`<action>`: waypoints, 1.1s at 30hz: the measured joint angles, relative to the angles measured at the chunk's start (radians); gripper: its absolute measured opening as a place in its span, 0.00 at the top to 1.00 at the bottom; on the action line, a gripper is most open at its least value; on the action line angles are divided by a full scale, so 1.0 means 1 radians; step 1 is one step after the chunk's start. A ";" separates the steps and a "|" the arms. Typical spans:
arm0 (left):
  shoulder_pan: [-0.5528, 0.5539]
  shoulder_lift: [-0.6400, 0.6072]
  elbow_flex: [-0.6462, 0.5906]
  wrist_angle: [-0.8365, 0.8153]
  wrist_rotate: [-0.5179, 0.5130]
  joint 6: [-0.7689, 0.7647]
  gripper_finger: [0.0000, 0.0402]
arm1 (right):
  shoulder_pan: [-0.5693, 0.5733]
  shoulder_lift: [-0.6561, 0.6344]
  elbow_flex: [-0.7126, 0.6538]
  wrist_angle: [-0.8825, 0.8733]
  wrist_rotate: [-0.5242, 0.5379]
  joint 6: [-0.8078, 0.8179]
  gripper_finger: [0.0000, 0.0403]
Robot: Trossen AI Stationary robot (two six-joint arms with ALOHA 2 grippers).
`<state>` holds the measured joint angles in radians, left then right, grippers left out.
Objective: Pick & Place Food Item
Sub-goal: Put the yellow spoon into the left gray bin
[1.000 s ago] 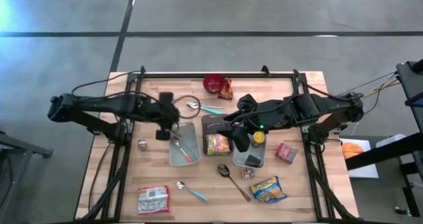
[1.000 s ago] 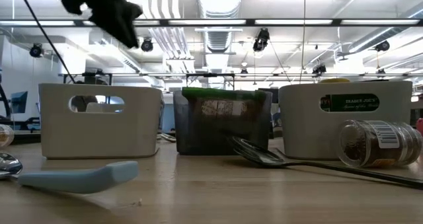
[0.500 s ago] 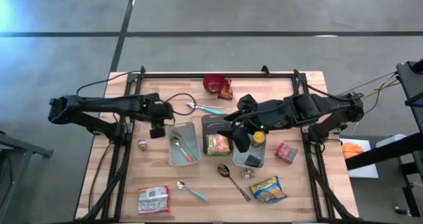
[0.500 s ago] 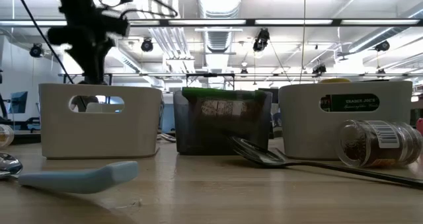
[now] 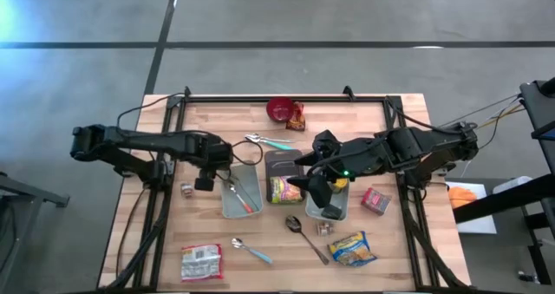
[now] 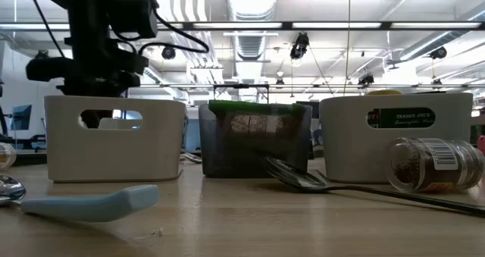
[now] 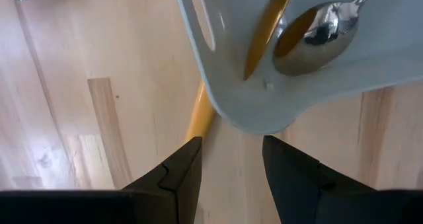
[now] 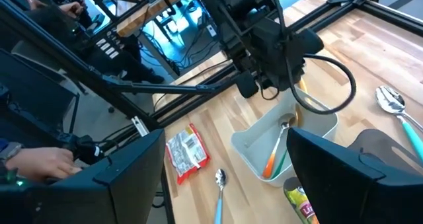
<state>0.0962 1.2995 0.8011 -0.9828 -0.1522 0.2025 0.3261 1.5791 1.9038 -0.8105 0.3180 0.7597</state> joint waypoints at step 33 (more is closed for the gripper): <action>0.036 0.296 0.069 0.076 0.007 -0.058 0.60 | 0.021 0.000 0.000 -0.005 -0.001 -0.005 0.22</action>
<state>0.1326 1.5956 0.8700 -0.9070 -0.1454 0.1449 0.3471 1.5795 1.9038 -0.8160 0.3168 0.7551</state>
